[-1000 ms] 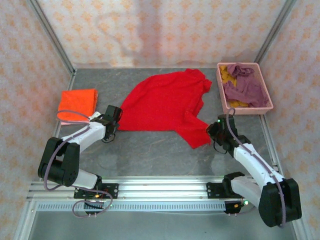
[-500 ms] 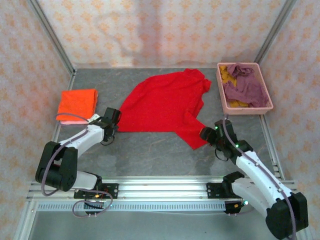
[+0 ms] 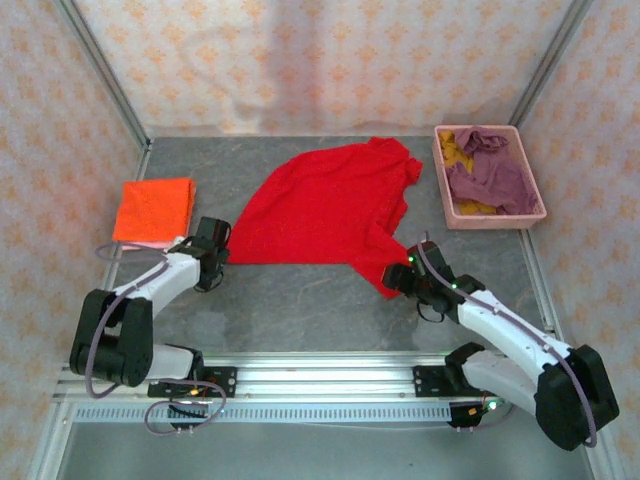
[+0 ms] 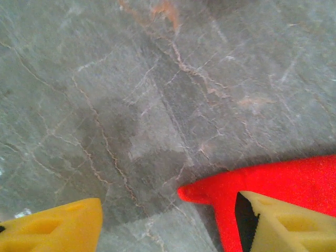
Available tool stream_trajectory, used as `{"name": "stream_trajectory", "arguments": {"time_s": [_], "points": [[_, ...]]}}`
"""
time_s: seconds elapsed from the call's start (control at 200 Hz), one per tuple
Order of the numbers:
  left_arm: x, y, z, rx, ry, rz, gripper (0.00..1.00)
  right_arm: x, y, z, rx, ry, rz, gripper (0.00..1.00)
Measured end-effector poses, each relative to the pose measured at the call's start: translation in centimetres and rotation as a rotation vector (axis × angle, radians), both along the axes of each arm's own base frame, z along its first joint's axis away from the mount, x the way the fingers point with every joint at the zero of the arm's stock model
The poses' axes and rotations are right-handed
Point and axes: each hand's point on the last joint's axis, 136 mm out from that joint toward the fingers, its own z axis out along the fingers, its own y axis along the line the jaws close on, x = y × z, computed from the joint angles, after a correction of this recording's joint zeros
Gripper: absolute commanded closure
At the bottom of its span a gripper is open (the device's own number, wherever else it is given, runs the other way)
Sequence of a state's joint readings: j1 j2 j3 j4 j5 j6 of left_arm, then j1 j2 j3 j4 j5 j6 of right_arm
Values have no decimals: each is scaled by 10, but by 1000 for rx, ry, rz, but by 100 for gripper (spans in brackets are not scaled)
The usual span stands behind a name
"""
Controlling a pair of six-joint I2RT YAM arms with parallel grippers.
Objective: Fold and stack the t-shirts
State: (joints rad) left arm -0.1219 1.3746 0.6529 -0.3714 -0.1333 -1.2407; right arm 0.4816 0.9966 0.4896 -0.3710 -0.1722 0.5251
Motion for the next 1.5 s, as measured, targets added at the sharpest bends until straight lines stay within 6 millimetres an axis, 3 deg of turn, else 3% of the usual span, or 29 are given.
{"name": "stream_trajectory", "arguments": {"time_s": [0.14, 0.535, 0.756, 1.011, 1.501], "points": [[5, -4, -13, -62, 18, 39, 37, 3, 4, 2, 17, -12, 6, 26], [6, -1, -14, -95, 64, 81, 44, 5, 6, 4, 37, -30, 7, 27], [36, -7, 8, -129, -46, 68, 44, 7, 11, 0, 48, -20, 17, 27], [39, -8, 17, -142, -82, 80, 44, 9, 12, 0, 51, -26, 18, 27], [44, -17, -3, -208, -24, 120, 50, 9, 12, 0, 52, -28, 18, 27]]}}
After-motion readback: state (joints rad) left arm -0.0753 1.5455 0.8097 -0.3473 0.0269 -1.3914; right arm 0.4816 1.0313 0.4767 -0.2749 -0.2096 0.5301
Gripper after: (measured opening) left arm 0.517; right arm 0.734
